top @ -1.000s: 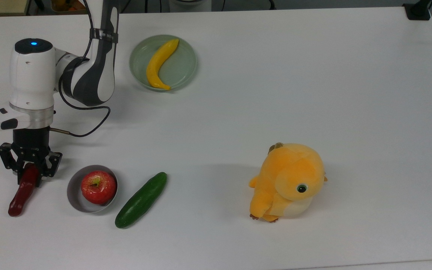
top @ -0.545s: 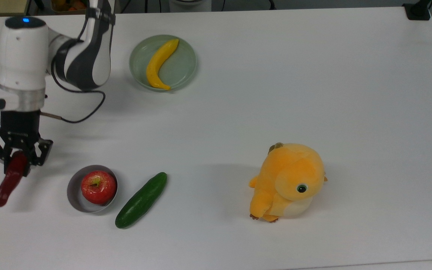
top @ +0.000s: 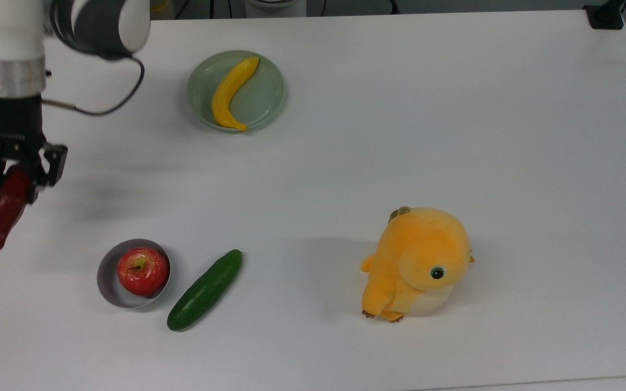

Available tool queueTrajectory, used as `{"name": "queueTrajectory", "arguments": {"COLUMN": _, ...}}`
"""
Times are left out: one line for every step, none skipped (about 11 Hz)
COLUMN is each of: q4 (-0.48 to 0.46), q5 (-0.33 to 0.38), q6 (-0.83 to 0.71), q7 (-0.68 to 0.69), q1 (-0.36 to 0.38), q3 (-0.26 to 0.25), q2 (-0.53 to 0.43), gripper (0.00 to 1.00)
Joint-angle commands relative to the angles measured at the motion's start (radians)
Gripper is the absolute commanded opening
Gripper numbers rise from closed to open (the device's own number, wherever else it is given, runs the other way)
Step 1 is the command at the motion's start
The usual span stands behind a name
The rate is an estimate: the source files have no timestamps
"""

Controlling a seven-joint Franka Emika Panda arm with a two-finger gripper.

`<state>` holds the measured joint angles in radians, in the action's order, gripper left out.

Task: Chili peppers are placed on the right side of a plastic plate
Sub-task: 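Lift the chili pepper and carry it beside the banana plate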

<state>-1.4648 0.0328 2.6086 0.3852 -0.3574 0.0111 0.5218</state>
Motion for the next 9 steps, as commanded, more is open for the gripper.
{"name": "queueTrajectory", "arguments": {"q4": -0.078, "q5": 0.019, "q6": -0.308, "q7": -0.002, "q1": 0.011, "q3": -0.008, "q2": -0.159, "gripper": 0.32}}
{"name": "queueTrajectory", "arguments": {"q4": -0.078, "q5": 0.019, "q6": -0.443, "q7": 0.009, "q1": 0.011, "q3": -0.008, "q2": -0.198, "gripper": 0.32}}
{"name": "queueTrajectory", "arguments": {"q4": -0.078, "q5": 0.015, "q6": -0.564, "q7": 0.011, "q1": 0.011, "q3": -0.008, "q2": -0.228, "gripper": 0.32}}
{"name": "queueTrajectory", "arguments": {"q4": -0.083, "q5": 0.003, "q6": -0.652, "q7": 0.012, "q1": 0.014, "q3": -0.004, "q2": -0.255, "gripper": 0.32}}
{"name": "queueTrajectory", "arguments": {"q4": -0.123, "q5": -0.013, "q6": -0.697, "q7": 0.014, "q1": 0.015, "q3": 0.001, "q2": -0.284, "gripper": 0.32}}
{"name": "queueTrajectory", "arguments": {"q4": -0.191, "q5": -0.037, "q6": -0.702, "q7": 0.014, "q1": 0.037, "q3": 0.003, "q2": -0.327, "gripper": 0.32}}
{"name": "queueTrajectory", "arguments": {"q4": -0.282, "q5": -0.063, "q6": -0.703, "q7": 0.014, "q1": 0.044, "q3": 0.003, "q2": -0.379, "gripper": 0.32}}
{"name": "queueTrajectory", "arguments": {"q4": -0.351, "q5": -0.088, "q6": -0.702, "q7": 0.018, "q1": 0.044, "q3": 0.003, "q2": -0.413, "gripper": 0.32}}
{"name": "queueTrajectory", "arguments": {"q4": -0.392, "q5": -0.091, "q6": -0.705, "q7": 0.043, "q1": 0.044, "q3": 0.003, "q2": -0.428, "gripper": 0.32}}
